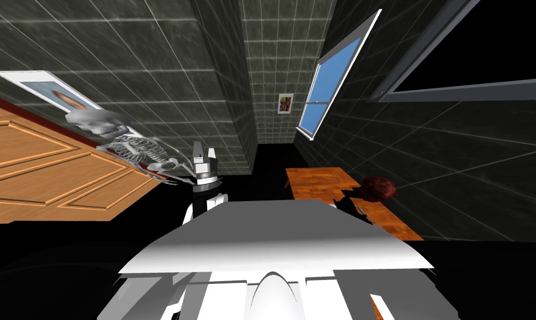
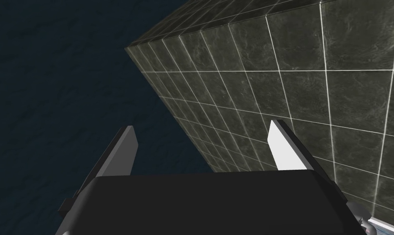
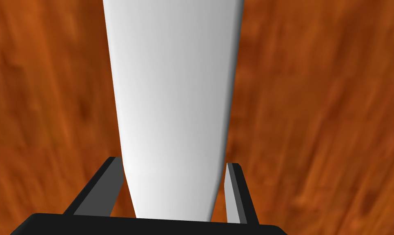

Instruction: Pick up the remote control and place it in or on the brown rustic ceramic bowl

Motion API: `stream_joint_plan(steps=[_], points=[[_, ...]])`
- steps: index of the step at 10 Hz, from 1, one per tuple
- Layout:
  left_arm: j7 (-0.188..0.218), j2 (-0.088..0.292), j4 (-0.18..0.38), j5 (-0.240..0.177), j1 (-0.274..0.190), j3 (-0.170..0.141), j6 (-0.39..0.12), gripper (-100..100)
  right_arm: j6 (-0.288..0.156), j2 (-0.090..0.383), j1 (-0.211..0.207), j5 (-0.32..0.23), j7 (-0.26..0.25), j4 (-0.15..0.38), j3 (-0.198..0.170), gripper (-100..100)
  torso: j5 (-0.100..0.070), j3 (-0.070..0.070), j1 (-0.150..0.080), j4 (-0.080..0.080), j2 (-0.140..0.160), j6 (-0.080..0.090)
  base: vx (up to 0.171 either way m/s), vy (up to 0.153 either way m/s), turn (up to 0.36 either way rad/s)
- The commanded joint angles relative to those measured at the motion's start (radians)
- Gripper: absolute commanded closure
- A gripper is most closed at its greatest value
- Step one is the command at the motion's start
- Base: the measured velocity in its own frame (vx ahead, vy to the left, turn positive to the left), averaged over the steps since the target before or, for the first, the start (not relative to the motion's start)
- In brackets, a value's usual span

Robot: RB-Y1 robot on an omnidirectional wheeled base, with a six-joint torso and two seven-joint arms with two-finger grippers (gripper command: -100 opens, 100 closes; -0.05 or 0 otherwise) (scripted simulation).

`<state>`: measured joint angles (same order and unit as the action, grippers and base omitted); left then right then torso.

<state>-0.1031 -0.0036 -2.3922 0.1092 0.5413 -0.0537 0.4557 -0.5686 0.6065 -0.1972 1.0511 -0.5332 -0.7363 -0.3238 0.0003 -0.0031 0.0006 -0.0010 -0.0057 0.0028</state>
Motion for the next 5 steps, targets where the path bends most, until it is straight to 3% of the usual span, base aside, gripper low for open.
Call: stream_joint_plan(steps=[1, 2, 3, 5], points=[[0.0, 0.0, 0.0, 0.0, 0.0, 0.0, 0.0, 0, 0.0, 0.0, 0.0, 0.0, 0.0, 0.0, 0.0, 100, 0.0, 0.0, 0.0, 0.0, 0.0, 0.0, 0.001, 0.012, -0.001], [0.0, 0.0, 0.0, 0.0, 0.0, 0.0, 0.0, 0, -0.002, 0.001, -0.001, -0.001, 0.003, -0.003, 0.0, 0, 0.0, 0.0, -0.001, 0.0, 0.0, 0.0, 0.0, 0.0, 0.0], [0.0, 0.0, 0.0, 0.0, 0.0, 0.0, 0.0, 0, -0.002, 0.042, 0.005, 0.002, 0.0, -0.009, 0.013, 100, -0.001, 0.0, -0.002, 0.0, 0.0, 0.0, -0.03, 0.013, -0.031], [0.0, 0.0, 0.0, 0.0, 0.0, 0.0, 0.0, 0, -0.004, 0.092, 0.011, 0.009, -0.004, -0.017, 0.027, 100, 0.002, 0.003, -0.002, 0.001, 0.004, 0.001, -0.07, 0.015, -0.031]])
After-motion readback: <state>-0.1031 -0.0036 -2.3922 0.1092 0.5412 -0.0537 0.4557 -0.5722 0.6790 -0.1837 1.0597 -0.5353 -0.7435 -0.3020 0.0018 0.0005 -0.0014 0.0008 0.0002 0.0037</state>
